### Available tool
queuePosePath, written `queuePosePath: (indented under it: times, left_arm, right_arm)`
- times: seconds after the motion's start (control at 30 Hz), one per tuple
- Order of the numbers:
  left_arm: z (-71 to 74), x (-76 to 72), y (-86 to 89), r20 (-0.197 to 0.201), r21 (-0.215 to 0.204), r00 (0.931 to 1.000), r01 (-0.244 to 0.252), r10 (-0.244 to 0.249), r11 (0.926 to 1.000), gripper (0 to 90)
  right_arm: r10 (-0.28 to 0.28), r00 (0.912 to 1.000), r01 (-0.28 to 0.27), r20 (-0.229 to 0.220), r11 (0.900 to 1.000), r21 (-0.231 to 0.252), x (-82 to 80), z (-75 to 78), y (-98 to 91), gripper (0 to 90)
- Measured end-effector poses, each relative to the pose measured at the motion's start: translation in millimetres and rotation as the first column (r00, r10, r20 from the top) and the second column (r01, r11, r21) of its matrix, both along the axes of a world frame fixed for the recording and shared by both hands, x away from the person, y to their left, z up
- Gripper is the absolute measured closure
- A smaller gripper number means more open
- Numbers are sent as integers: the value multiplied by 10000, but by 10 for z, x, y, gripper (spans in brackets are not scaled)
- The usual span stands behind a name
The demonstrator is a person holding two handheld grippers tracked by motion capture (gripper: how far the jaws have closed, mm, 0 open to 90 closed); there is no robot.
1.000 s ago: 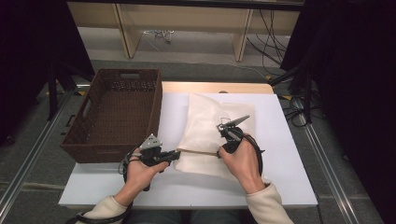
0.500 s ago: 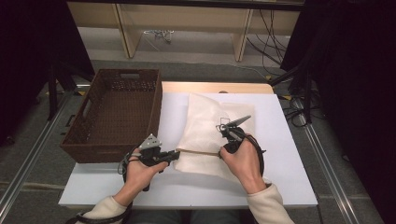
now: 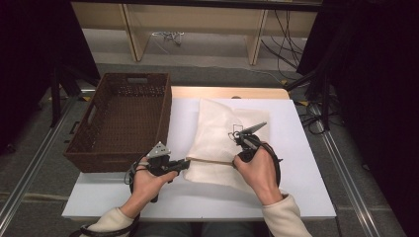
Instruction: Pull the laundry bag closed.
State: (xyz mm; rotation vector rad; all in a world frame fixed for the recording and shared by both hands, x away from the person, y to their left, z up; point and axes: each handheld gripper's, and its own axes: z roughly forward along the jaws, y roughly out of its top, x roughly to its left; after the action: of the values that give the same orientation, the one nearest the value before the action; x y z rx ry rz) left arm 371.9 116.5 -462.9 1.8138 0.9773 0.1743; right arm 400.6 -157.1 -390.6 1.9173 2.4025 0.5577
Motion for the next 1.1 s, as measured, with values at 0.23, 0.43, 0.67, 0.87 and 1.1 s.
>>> queuePosePath:
  times: [0.23, 0.43, 0.67, 0.87, 1.1]
  left_arm:
    - [1, 3, 3, -16, -24, 9999, -113, 113, 9999, 852]
    - [-4, 4, 2, 19, -93, 9999, -100, 100, 9999, 851]
    - [-3, 5, 2, 8, -91, 9999, -101, 101, 9999, 852]
    - [-2, 5, 8, 19, -9, 10000, -74, 74, 10000, 851]
    - [-6, 5, 1, -67, -138, 9999, -107, 106, 9998, 851]
  right_arm:
    - [30, 10000, -30, 18, 10000, -19, 8, -10, -25, 876]
    - [286, 9993, -283, 231, 9995, -116, 16, -17, -61, 876]
    - [-248, 9997, 248, -80, 9997, -28, -4, 21, -38, 876]
    - [189, 9994, -189, 301, 9998, -3, 7, -7, -72, 876]
    - [-145, 9999, 145, -4, 9998, -104, -7, 14, -63, 876]
